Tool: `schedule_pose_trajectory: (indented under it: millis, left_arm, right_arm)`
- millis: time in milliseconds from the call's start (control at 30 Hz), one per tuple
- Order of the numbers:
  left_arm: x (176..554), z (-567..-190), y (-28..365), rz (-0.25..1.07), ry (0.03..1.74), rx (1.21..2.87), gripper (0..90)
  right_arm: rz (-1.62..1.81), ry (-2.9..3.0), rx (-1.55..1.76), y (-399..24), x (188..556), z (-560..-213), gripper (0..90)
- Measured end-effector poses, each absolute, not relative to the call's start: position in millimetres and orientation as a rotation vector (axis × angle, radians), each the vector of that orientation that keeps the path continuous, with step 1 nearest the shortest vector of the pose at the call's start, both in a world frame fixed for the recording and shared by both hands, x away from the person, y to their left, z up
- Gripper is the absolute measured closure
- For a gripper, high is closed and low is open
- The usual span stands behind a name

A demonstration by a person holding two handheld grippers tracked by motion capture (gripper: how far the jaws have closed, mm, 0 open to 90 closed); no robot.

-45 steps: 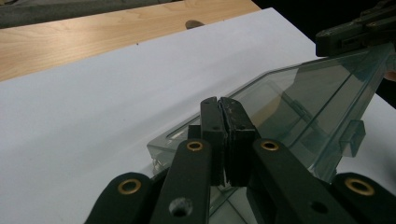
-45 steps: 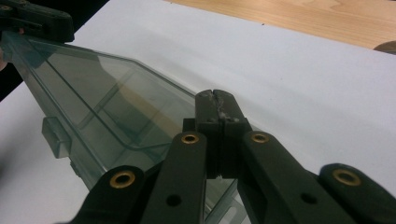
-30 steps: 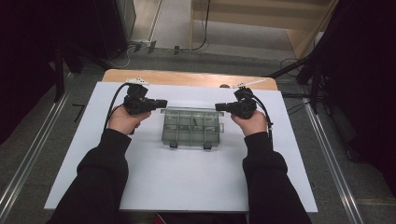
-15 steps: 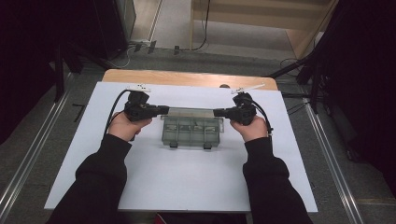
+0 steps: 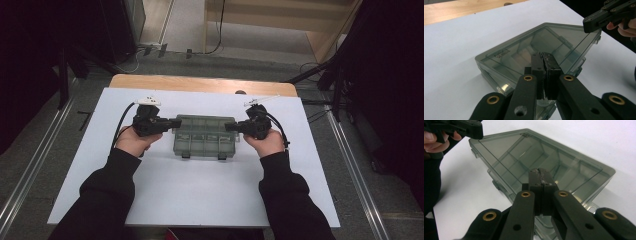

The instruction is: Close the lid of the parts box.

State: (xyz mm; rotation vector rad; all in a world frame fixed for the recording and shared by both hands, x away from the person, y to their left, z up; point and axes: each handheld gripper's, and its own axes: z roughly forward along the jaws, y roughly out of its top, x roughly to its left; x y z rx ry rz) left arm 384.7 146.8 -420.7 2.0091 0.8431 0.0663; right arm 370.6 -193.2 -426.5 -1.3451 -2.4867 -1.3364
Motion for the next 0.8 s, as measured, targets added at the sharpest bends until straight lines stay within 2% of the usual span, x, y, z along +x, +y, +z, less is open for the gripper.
schedule_pose_trajectory:
  millis: [400,433,800]
  left_arm:
    - [374.5,-428.1,150.3,0.022,0.831,2.008,87.8]
    - [373.2,-428.4,150.0,0.015,0.830,2.010,82.3]
    - [367.8,-436.2,151.1,0.042,0.828,2.036,82.5]
  right_arm:
    - [-1.330,-2.508,-1.339,-193.0,360.2,-430.5,90.0]
    - [-1.332,-2.511,-1.337,-192.8,359.3,-431.1,90.0]
    - [-1.308,-2.525,-1.343,-193.7,350.6,-437.5,90.0]
